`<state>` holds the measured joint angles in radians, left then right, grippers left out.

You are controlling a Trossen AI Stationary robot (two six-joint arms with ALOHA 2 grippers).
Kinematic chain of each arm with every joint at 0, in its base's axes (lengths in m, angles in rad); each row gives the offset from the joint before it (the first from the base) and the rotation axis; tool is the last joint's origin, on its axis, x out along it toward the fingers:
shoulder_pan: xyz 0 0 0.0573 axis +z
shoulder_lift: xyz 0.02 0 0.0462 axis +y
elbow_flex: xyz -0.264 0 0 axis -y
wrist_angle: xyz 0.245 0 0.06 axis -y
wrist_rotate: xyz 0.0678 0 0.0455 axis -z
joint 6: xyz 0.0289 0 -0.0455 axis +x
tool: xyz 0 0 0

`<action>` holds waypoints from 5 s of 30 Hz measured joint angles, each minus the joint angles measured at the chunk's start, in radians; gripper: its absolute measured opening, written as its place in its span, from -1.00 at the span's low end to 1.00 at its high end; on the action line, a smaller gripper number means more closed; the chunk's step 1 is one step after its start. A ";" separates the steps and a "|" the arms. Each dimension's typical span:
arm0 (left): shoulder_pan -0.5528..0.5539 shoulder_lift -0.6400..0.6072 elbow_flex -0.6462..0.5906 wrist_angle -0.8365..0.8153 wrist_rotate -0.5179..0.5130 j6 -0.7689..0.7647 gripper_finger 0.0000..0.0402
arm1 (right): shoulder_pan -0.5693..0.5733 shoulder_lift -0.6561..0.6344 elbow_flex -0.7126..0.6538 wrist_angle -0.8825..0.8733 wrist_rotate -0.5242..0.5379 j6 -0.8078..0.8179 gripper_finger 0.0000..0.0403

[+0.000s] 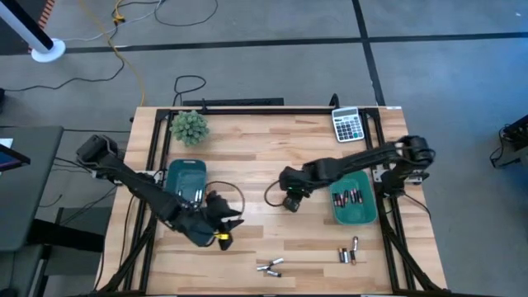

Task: Sort batteries
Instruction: Put the black battery into the green bin, then put the silver battery into the blue bin

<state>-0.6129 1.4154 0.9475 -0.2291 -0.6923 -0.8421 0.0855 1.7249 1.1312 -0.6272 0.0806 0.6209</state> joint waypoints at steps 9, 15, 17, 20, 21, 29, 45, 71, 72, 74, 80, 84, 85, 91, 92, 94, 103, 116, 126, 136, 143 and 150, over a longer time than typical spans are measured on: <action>-0.059 -0.109 -0.113 0.011 -0.028 -0.108 -0.39 | -0.043 0.116 0.097 -0.053 -0.096 0.008 0.14; -0.059 -0.114 -0.120 0.009 -0.034 -0.060 -0.39 | -0.039 0.115 0.101 -0.049 -0.097 0.000 0.22; -0.059 -0.114 -0.120 0.008 -0.036 -0.047 -0.39 | -0.033 0.127 0.101 -0.038 -0.096 -0.015 0.20; -0.059 -0.114 -0.120 0.004 -0.040 -0.042 -0.39 | -0.020 0.155 0.099 -0.040 -0.095 -0.043 0.17; -0.059 -0.114 -0.120 0.001 -0.041 -0.041 -0.39 | -0.016 0.162 0.099 -0.037 -0.095 -0.043 0.16; -0.058 -0.114 -0.120 -0.006 -0.049 -0.038 -0.39 | 0.000 0.220 0.103 -0.061 -0.081 -0.057 0.14; -0.058 -0.114 -0.120 -0.009 -0.050 0.092 -0.39 | -0.024 0.203 0.099 -0.067 -0.059 -0.123 -0.93; 0.144 -0.105 -0.119 0.031 0.197 0.210 -0.39 | 0.147 -0.568 -0.266 -0.531 0.021 0.299 -0.93; 0.151 -0.105 -0.119 0.034 0.204 0.207 -0.39 | 0.147 -0.569 -0.297 -0.531 0.011 0.310 -0.93; 0.161 -0.105 -0.119 0.047 0.214 0.205 -0.39 | 0.148 -0.568 -0.362 -0.509 -0.029 0.333 -0.94; 0.159 -0.105 -0.119 0.074 0.217 0.252 -0.39 | 0.157 -0.598 -0.527 -0.336 -0.106 0.410 -0.93; 0.160 -0.105 -0.119 0.083 0.217 0.226 -0.39 | 0.162 -0.600 -0.553 -0.325 -0.107 0.452 -0.83; 0.160 -0.105 -0.119 0.098 0.217 0.212 -0.39 | 0.164 -0.600 -0.554 -0.327 -0.107 0.453 -0.78; 0.160 -0.105 -0.118 0.197 0.258 0.266 -0.39 | 0.178 -0.600 -0.554 -0.334 -0.108 0.516 -0.48; 0.160 -0.105 -0.112 0.189 0.274 0.287 -0.39 | 0.178 -0.600 -0.554 -0.334 -0.108 0.530 -0.43; 0.160 -0.104 -0.085 0.141 0.288 0.333 -0.39 | 0.178 -0.600 -0.554 -0.331 -0.108 0.560 -0.33; 0.157 -0.087 0.099 -0.084 0.289 0.442 -0.39 | 0.223 -0.618 -0.553 -0.327 -0.108 0.659 -0.01; 0.110 0.457 0.770 -0.627 0.287 0.341 -0.39 | 0.322 -0.787 -0.553 -0.315 -0.108 0.693 -0.07; 0.054 0.809 1.131 -0.763 0.396 0.202 -0.39 | 0.348 -0.824 -0.553 -0.314 -0.097 0.714 -0.07; -0.024 0.973 1.206 -0.784 0.458 -0.017 -0.39 | 0.347 -0.823 -0.553 -0.313 -0.096 0.687 -0.07; -0.028 1.007 1.206 -0.804 0.442 -0.037 -0.39 | 0.347 -0.823 -0.553 -0.309 -0.095 0.680 -0.07; -0.004 1.023 1.202 -0.830 0.443 0.032 -0.39 | 0.347 -0.823 -0.553 -0.297 -0.095 0.680 -0.07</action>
<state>-0.6165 2.4380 2.1490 -1.0596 -0.2497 -0.8098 0.4324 0.9024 0.5785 -0.9242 -0.0143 1.3010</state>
